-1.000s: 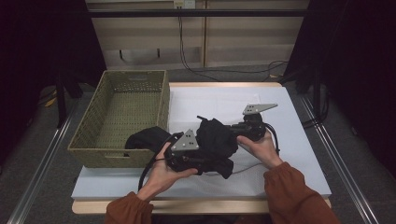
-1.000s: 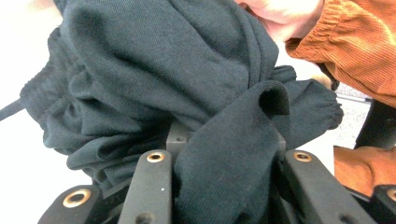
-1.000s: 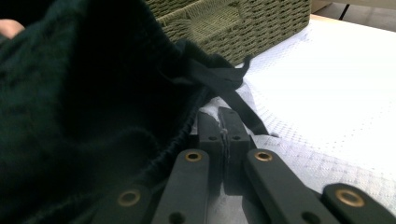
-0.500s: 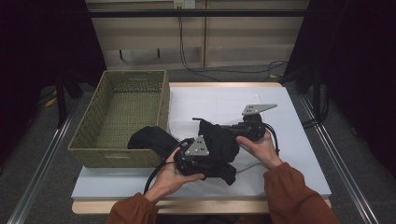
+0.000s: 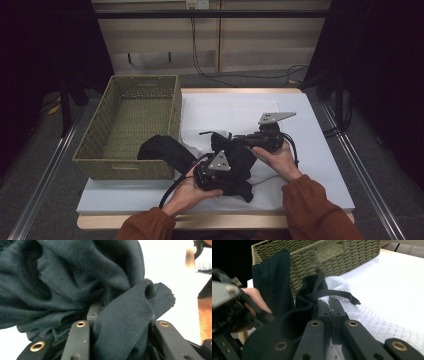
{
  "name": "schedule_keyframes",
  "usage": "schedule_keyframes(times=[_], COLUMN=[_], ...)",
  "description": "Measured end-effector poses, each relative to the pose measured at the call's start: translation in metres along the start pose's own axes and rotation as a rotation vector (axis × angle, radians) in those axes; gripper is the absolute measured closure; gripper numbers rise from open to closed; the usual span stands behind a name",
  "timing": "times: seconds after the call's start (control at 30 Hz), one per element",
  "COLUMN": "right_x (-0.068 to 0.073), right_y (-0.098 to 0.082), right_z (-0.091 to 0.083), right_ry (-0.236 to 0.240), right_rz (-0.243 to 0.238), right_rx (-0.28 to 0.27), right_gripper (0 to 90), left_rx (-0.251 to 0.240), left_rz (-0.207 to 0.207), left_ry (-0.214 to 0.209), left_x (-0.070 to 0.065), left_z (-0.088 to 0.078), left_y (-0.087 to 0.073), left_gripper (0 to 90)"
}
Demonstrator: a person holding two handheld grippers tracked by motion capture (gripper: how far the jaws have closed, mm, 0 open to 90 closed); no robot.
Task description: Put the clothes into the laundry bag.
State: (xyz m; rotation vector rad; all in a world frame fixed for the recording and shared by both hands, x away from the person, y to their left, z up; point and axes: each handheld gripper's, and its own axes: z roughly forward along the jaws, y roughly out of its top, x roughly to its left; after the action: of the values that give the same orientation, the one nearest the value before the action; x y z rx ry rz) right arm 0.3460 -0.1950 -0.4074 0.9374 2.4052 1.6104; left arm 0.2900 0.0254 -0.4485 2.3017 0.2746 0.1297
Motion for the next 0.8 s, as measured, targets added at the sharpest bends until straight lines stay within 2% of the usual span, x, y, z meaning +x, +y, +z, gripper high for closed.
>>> schedule_keyframes(times=[0.07,0.13,0.2,0.27,0.3,0.33,0.37,0.4,0.47,0.57,0.6,0.63,0.67,0.7,0.73,0.8], right_x=[0.001,0.001,0.002,0.002,0.003,0.002,0.002,0.002,0.001,0.000,0.000,0.000,0.000,0.000,0.000,0.001], right_y=[0.001,0.002,0.003,0.004,0.004,0.004,0.003,0.003,0.002,0.002,0.002,0.002,0.002,0.002,0.002,0.002], right_z=[-0.001,-0.002,-0.004,-0.006,-0.006,-0.006,-0.006,-0.005,-0.005,-0.005,-0.005,-0.005,-0.005,-0.005,-0.005,-0.004], right_ry=[0.000,-0.002,-0.003,-0.002,-0.001,0.000,0.001,0.000,0.002,0.002,0.003,0.002,-0.001,0.000,0.000,0.003], right_rz=[-0.004,-0.007,-0.007,-0.007,-0.008,-0.005,-0.004,-0.002,-0.003,0.005,0.001,0.001,0.001,0.001,0.000,-0.002], right_rx=[-0.005,-0.009,-0.021,-0.028,-0.028,-0.025,-0.023,-0.022,-0.017,-0.019,-0.018,-0.017,-0.017,-0.016,-0.016,-0.015], right_gripper=[89.5,89.5,89.5,89.5,89.5,89.5,89.5,89.5,89.5,89.5,89.4,89.5,89.5,89.4,89.4,89.4], left_rx=[0.014,0.029,0.049,0.036,0.048,0.070,0.028,0.010,0.013,-0.034,-0.030,-0.067,-0.080,-0.104,-0.125,-0.159], left_rz=[-0.005,-0.013,0.012,-0.005,-0.006,0.015,-0.037,-0.053,-0.051,-0.063,-0.069,-0.082,-0.089,-0.083,-0.108,-0.111], left_ry=[-0.006,0.007,0.010,0.024,0.020,0.015,0.013,0.005,-0.005,-0.011,-0.008,-0.017,-0.012,0.001,0.011,0.030], left_x=[0.001,0.000,0.000,-0.002,-0.001,0.002,-0.001,-0.002,-0.003,-0.003,-0.002,-0.001,-0.001,0.001,0.002,0.007], left_z=[0.004,0.008,0.012,0.016,0.015,0.013,0.015,0.015,0.011,0.001,-0.005,-0.011,-0.015,-0.021,-0.028,-0.044], left_y=[-0.002,-0.004,-0.006,-0.007,-0.007,-0.006,-0.007,-0.008,-0.006,-0.002,0.000,0.001,0.002,0.002,0.003,0.003], left_gripper=[63.0,62.1,60.1,56.9,56.0,54.6,53.6,51.3,44.8,37.3,34.7,33.3,32.1,31.0,29.3,28.0])
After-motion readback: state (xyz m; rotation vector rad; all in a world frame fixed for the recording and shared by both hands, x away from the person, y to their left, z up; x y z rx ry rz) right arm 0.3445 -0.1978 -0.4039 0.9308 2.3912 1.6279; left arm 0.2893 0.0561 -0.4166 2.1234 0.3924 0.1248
